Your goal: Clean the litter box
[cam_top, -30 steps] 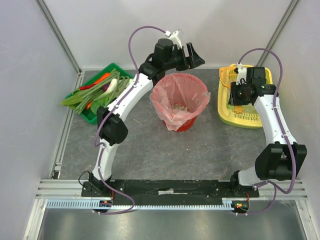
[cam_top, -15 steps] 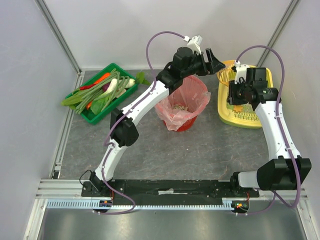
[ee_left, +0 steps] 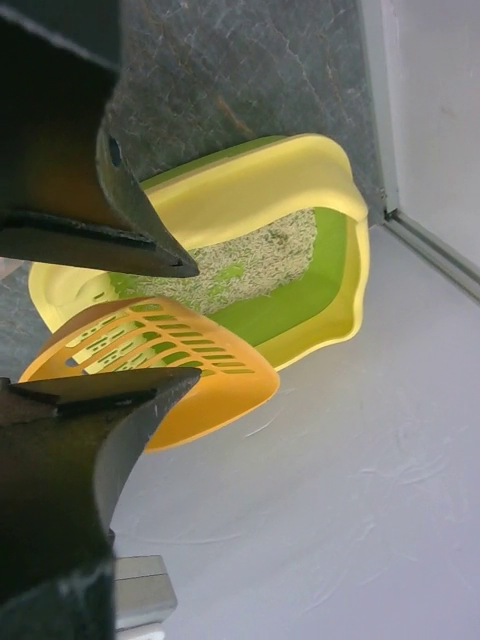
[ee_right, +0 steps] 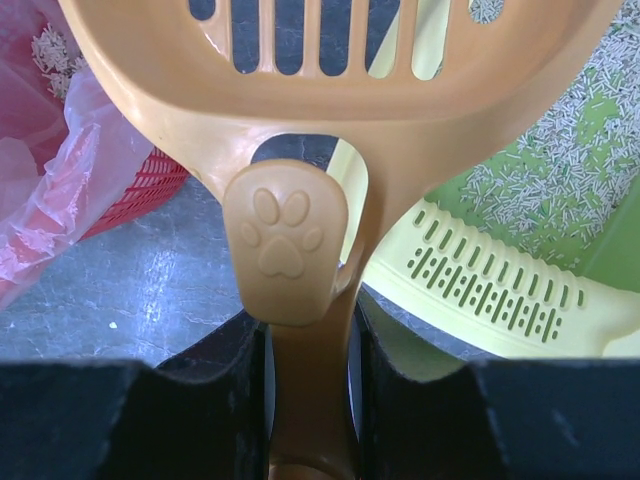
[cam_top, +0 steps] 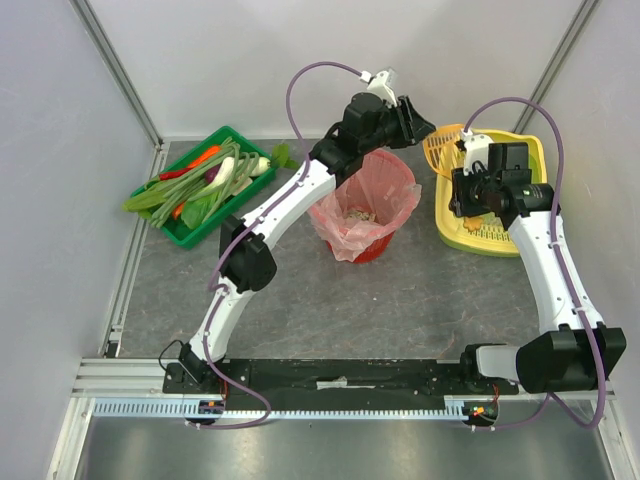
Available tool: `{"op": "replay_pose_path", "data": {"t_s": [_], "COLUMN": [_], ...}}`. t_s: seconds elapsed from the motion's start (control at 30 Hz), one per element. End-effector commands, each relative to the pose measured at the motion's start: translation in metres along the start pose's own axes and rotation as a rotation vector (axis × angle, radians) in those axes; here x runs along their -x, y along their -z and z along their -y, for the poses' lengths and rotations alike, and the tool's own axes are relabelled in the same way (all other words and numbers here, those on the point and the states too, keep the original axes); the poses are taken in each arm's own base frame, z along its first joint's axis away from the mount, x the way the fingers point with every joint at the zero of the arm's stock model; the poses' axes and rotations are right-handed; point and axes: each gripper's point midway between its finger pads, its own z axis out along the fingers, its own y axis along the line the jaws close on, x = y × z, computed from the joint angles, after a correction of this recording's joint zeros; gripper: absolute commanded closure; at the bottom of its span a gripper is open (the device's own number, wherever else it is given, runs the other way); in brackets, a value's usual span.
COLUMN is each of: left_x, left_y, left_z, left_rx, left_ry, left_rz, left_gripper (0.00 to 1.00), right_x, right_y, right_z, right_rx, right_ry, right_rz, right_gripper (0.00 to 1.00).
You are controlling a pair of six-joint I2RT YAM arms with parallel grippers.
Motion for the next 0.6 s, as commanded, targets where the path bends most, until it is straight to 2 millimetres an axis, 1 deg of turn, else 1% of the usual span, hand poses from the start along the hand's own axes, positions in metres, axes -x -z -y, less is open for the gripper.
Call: {"op": "replay_pose_path", "data": {"t_s": [0.0, 0.1, 0.17, 0.27, 0.37, 0.4, 0.47, 0.5, 0.57], "left_x": [-0.005, -0.013, -0.019, -0.026, -0.028, -0.029, -0.031, -0.031, -0.032], "left_y": [-0.001, -0.002, -0.002, -0.002, -0.002, -0.002, -0.001, -0.001, 0.0], "left_z": [0.012, 0.013, 0.018, 0.012, 0.013, 0.016, 0.02, 0.02, 0.02], "left_rx": [-0.064, -0.085, -0.115, -0.103, -0.118, -0.13, -0.152, -0.153, -0.155], "left_ry": [0.015, 0.026, 0.033, 0.039, 0.037, 0.04, 0.043, 0.047, 0.05], "left_rz": [-0.026, -0.053, -0.078, -0.103, -0.112, -0.115, -0.126, -0.13, -0.134], "left_gripper": [0.53, 0.53, 0.53, 0.51, 0.6, 0.7, 0.75, 0.79, 0.85], "right_x": [0.013, 0.012, 0.013, 0.015, 0.015, 0.014, 0.015, 0.014, 0.013], "right_y": [0.007, 0.003, 0.002, 0.002, 0.001, 0.0, 0.0, -0.001, -0.001], "right_z": [0.003, 0.002, 0.002, 0.002, 0.002, 0.002, 0.002, 0.002, 0.001], "right_rx": [-0.021, -0.013, -0.011, -0.011, -0.012, -0.012, -0.012, -0.01, -0.01], "right_ry": [0.04, 0.034, 0.029, 0.03, 0.03, 0.029, 0.025, 0.02, 0.017], "right_rz": [0.064, 0.056, 0.057, 0.061, 0.058, 0.053, 0.06, 0.057, 0.057], "right_gripper": [1.0, 1.0, 1.0, 1.0, 1.0, 1.0, 1.0, 1.0, 1.0]}}
